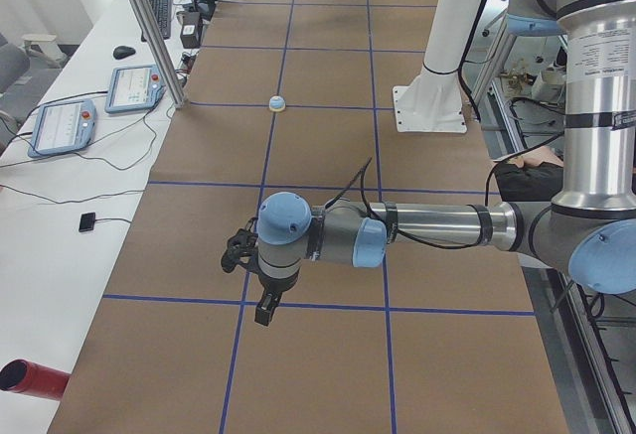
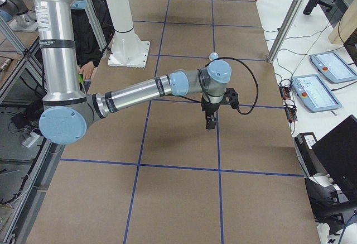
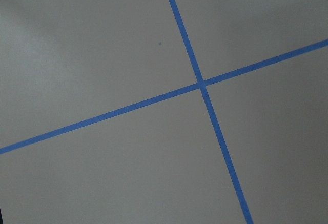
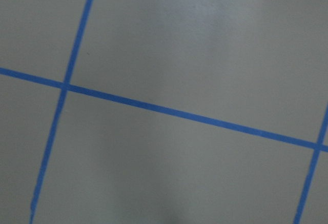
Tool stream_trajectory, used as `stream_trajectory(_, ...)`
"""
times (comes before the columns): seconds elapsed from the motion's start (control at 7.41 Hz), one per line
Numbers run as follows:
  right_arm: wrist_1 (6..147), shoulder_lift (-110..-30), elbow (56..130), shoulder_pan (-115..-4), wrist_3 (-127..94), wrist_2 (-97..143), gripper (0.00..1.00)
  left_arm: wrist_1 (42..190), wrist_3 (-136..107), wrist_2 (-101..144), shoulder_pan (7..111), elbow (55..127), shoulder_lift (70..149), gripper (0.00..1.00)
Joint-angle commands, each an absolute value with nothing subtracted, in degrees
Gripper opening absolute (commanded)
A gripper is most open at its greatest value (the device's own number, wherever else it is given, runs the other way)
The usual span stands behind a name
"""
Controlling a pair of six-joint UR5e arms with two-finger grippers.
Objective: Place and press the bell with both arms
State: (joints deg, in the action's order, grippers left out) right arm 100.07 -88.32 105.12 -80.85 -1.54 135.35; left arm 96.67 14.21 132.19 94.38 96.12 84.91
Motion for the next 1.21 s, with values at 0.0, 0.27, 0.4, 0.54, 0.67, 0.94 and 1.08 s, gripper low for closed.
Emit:
stream_trajectory(0.0,100.0,-93.9,103.9,-85.1,4.3,135.9,1.00,96.7,13.5,132.2,94.4,96.2,84.8,1.00)
stream_trajectory(0.27,99.9,-94.2,100.0,-85.1,4.2,134.7,1.00,96.7,13.5,132.2,94.4,96.2,84.8,1.00)
stream_trajectory(0.4,99.8,-94.3,98.6,-86.8,4.4,134.5,1.00,96.7,13.6,132.3,94.4,96.2,84.8,1.00)
stream_trajectory(0.54,98.2,-94.4,98.3,-88.0,5.3,134.5,1.00,96.7,13.6,132.3,94.4,96.2,84.7,1.00)
stream_trajectory(0.67,97.9,-95.0,97.8,-88.9,10.2,134.5,1.00,96.7,13.6,132.3,94.4,96.3,84.8,1.00)
stream_trajectory(0.94,97.9,-95.2,97.9,-89.9,12.0,134.7,1.00,96.6,13.6,132.1,94.4,96.2,84.7,1.00)
stream_trajectory(1.08,97.9,-95.2,97.9,-89.9,12.1,134.9,1.00,96.5,13.5,132.1,94.3,96.2,83.8,1.00)
